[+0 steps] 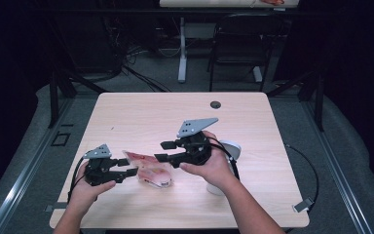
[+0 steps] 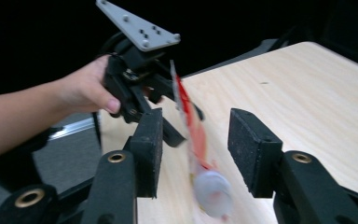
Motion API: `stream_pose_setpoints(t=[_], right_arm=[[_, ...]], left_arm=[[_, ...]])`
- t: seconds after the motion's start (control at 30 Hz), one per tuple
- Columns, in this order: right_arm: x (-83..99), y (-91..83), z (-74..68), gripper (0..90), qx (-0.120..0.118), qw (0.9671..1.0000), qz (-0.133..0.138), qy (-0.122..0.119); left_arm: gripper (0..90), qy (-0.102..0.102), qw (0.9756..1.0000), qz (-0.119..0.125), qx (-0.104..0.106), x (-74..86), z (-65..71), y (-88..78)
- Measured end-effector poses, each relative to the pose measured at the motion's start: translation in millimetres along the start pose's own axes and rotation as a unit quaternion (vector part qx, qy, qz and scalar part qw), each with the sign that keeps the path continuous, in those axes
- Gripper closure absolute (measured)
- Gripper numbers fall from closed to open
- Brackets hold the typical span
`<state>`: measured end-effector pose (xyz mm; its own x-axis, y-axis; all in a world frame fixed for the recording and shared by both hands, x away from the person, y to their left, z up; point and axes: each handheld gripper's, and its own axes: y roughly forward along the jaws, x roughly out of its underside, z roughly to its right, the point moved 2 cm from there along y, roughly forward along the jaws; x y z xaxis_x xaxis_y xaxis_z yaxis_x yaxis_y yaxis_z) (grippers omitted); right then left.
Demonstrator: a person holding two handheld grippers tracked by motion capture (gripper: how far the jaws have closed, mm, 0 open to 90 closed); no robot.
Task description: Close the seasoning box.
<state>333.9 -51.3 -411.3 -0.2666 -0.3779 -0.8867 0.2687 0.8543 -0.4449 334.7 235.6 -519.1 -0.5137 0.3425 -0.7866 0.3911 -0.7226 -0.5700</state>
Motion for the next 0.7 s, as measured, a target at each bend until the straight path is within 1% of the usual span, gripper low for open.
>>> stream_pose_setpoints(t=[0.07,0.17,0.2,0.23,0.27,0.33,0.37,0.43,0.47,0.53,0.6,0.7], right_arm=[[1.3,-5.6,2.1,50.3,0.014,0.9999,0.007,-0.004],[3.6,-14.0,6.0,46.8,0.035,0.9993,0.014,-0.003],[4.3,-17.1,7.2,46.4,0.043,0.9989,0.017,-0.001],[5.0,-20.6,8.8,46.0,0.049,0.9987,0.017,-0.001],[5.6,-23.7,10.2,45.1,0.052,0.9984,0.020,0.002],[6.5,-30.1,13.9,44.8,0.067,0.9974,0.024,0.005],[6.9,-32.5,15.5,45.0,0.073,0.9971,0.021,0.006],[8.2,-39.7,21.4,45.4,0.089,0.9958,0.018,0.010],[8.8,-43.2,24.1,46.5,0.094,0.9952,0.022,0.016],[9.7,-50.1,28.6,47.0,0.102,0.9938,0.033,0.029],[10.7,-56.5,32.4,46.1,0.115,0.9921,0.040,0.031],[13.1,-63.7,37.8,43.9,0.131,0.9899,0.042,0.035]], left_arm=[[44.6,-0.005,1.0000,0.001,-0.003,1.7,-2.2,-2.5],[44.8,-0.010,0.9999,0.004,-0.007,3.5,-5.7,-6.7],[44.8,-0.013,0.9999,0.005,-0.009,3.9,-6.3,-7.9],[44.9,-0.014,0.9998,0.009,-0.009,4.2,-7.3,-8.7],[45.0,-0.015,0.9998,0.007,-0.010,4.3,-8.1,-10.1],[45.0,-0.015,0.9998,0.010,-0.009,4.6,-9.8,-11.3],[45.0,-0.017,0.9997,0.011,-0.010,4.8,-10.6,-12.0],[45.1,-0.018,0.9997,0.012,-0.012,5.1,-11.4,-13.0],[45.1,-0.016,0.9997,0.010,-0.013,5.0,-12.1,-13.8],[45.1,-0.019,0.9996,0.011,-0.015,5.2,-12.7,-14.7],[45.1,-0.021,0.9996,0.014,-0.016,5.5,-13.4,-15.3],[45.2,-0.020,0.9995,0.016,-0.018,5.5,-14.4,-16.5]])
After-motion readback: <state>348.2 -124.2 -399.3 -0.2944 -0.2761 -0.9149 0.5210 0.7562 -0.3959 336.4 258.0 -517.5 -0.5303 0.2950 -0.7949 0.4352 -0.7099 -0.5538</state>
